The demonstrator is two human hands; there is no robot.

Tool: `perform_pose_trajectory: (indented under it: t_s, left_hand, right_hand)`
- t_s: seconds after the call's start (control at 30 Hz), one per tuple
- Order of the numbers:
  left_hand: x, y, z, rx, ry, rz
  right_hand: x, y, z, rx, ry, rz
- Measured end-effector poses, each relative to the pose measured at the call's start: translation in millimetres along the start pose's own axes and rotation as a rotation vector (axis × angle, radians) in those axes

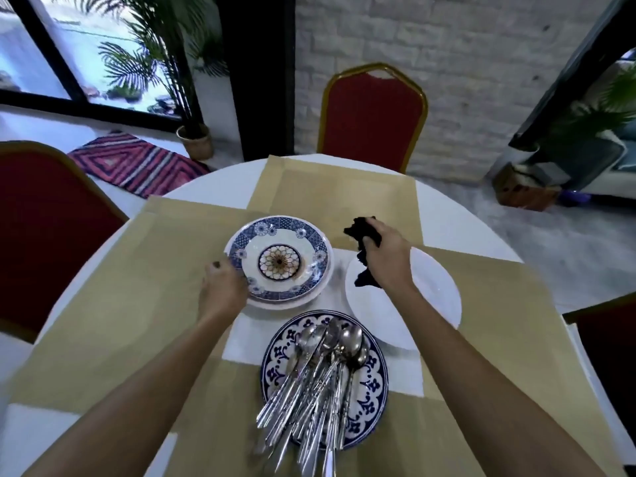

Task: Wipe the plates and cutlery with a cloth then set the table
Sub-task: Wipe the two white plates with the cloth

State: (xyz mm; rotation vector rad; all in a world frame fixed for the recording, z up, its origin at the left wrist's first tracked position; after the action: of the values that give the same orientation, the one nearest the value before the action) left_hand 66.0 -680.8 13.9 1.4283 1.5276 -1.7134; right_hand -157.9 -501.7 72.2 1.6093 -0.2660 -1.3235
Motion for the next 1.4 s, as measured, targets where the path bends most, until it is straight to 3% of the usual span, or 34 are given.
perform_pose_trajectory:
  t_s: [0.13,0.33,0.43,0.57,0.73,0.9,1.07,1.27,1.33,1.4]
  left_hand:
    - [2,3,12,0.028,0.021,0.029]
    - [-1,-8,23,0.069,-0.078,0.309]
    - [2,-11,31,-0.025,0.007,0.239]
    - [7,-15,41,-0.043,0.082,0.141]
    - [5,-12,51,-0.117,0.178,-0.156]
    - [0,-8,41,-0.19,0.319,-0.695]
    - [-12,-10,18,-0.179,0.382,-0.94]
    - [-43,-32,-42,-0.202,0.541,-1.188]
    - [-52,-40,-68,-0.174,0.546,-1.2]
    - [-60,-50,-96,-0.116,0.541,-1.221]
  right_hand:
    - [64,27,-1,-0.045,0.152,-0.054]
    - [129,24,-5,-0.066,0.289,-0.226]
    - [135,14,-9,-0.12,0.23,-0.588]
    - [140,11,-7,-0.085,0.296,-0.612]
    - [139,12,-7,-0.091,0.318,-0.552]
    - [139,16,-11,-0.117,0.357,-0.531]
    - [111,37,-17,-0.158,0.187,-0.299]
    - [47,67,-28,-0.141,0.006,-0.354]
    - [31,79,-43,-0.152,0.013,-0.333]
    - [19,90,-70,-0.185,0.161,-0.326]
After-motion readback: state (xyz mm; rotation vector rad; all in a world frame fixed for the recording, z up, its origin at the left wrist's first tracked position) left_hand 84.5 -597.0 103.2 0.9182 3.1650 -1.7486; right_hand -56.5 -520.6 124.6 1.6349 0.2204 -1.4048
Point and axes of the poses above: each hand's wrist, its own z-axis towards the middle knuckle, its own x-axis out of the palm, y = z × x, the point moved 4 cm from there along z, towards the middle knuckle
